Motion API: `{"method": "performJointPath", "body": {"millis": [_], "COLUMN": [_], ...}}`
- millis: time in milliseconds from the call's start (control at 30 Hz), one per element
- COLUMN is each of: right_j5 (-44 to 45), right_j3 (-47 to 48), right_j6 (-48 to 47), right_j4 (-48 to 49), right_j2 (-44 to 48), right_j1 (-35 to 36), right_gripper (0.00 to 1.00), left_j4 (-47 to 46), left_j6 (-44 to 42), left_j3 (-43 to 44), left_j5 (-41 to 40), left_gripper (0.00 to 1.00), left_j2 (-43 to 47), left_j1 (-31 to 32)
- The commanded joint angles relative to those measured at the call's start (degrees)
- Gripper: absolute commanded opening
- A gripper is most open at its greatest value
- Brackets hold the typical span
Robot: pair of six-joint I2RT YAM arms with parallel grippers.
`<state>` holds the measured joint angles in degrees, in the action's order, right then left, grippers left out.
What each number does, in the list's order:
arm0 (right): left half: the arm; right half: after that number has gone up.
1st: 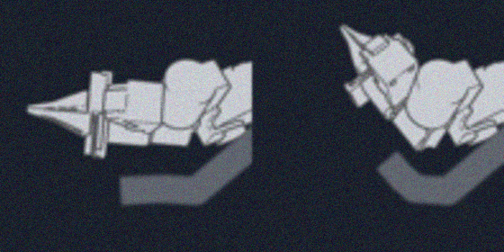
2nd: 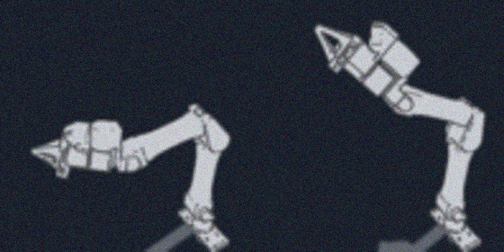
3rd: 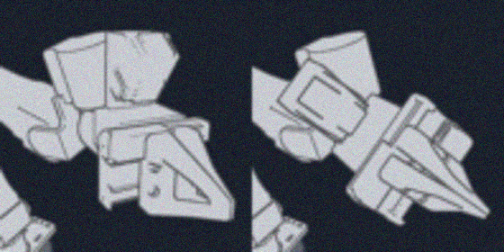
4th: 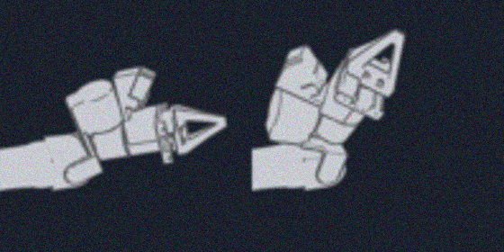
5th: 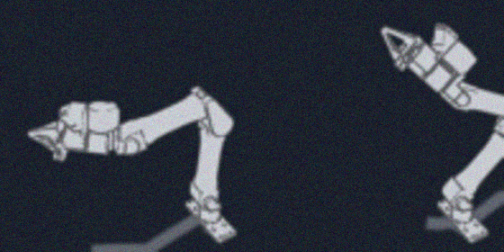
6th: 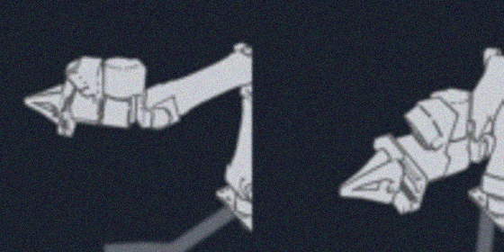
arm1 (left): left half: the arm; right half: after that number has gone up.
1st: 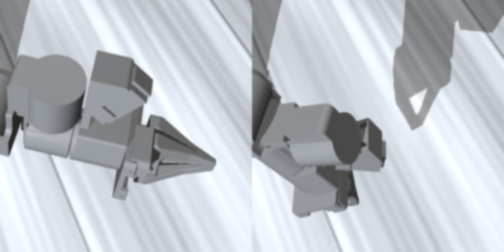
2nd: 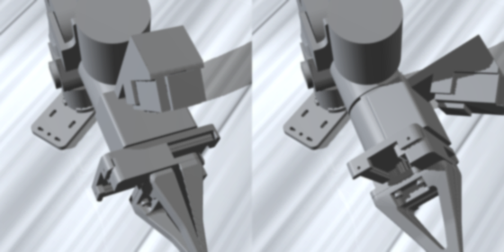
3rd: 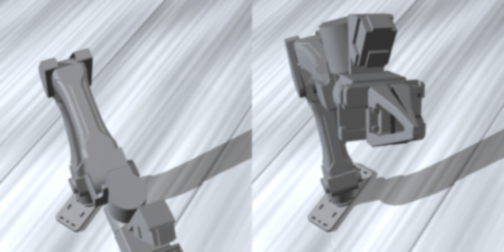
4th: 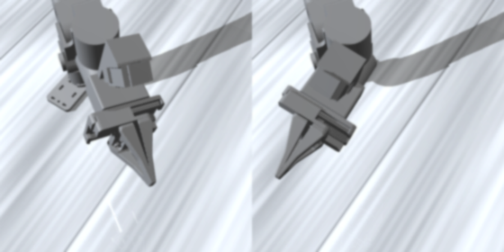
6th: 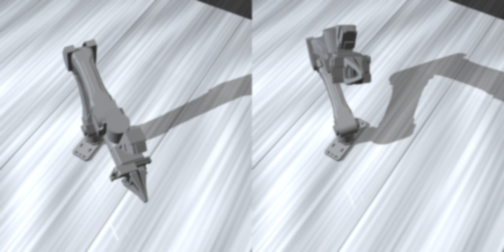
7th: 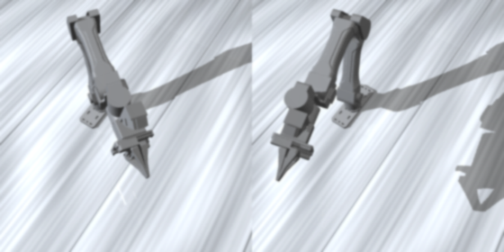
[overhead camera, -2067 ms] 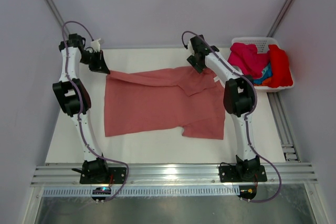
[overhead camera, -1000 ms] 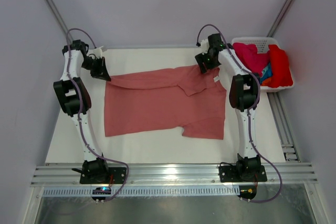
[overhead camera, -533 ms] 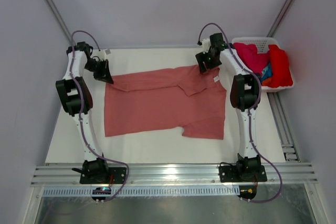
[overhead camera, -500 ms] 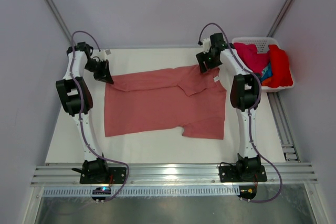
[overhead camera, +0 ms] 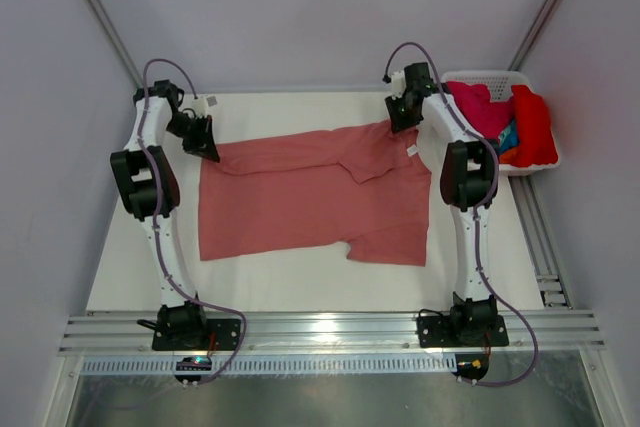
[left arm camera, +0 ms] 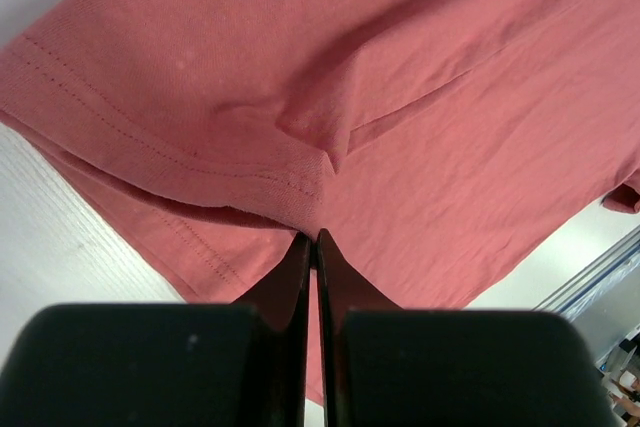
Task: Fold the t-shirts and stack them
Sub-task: Fold the tshirt
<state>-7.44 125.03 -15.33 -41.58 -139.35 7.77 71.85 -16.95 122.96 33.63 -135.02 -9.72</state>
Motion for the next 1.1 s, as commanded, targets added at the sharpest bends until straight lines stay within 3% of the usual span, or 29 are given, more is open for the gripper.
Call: {"method": "performJointPath", "body": {"millis": [0, 33, 133, 500, 767, 1067], "right_j5": [-5.65, -6.18, -5.92, 11.48, 12.63, 5.33], "right_j3": [1.09, 1.09, 1.27, 0.83, 0.48, 1.36], "right_j6": [0.39, 0.22, -0.14, -1.71, -2.77, -5.49], "right_j4": [1.24, 1.15, 1.07, 7.03, 6.78, 3.44], "right_j2": [-1.18, -1.28, -1.54, 3.02, 3.47, 3.47], "right_j1": [-0.12, -0.12, -0.21, -2.14, -3.11, -3.2], "right_gripper": [0.29, 0.26, 0.04, 0.03, 0.03, 0.03], "left_j4": [0.92, 1.01, 1.09, -1.54, -0.22, 0.04], "left_j6": [-0.98, -1.07, -1.07, -0.45, -0.98, -1.59], "left_j3": [0.0, 0.0, -0.26, 1.58, 3.08, 0.97], "left_j5": [-0.58, -0.58, -0.84, -4.01, -4.36, -3.48], "left_gripper": [0.0, 0.0, 0.0, 0.0, 0.0, 0.0], "left_j2": [3.62, 3.62, 3.8, 4.42, 5.38, 6.7], "left_j1": [-0.04, 0.05, -0.04, -0.39, -3.55, -4.08]}}
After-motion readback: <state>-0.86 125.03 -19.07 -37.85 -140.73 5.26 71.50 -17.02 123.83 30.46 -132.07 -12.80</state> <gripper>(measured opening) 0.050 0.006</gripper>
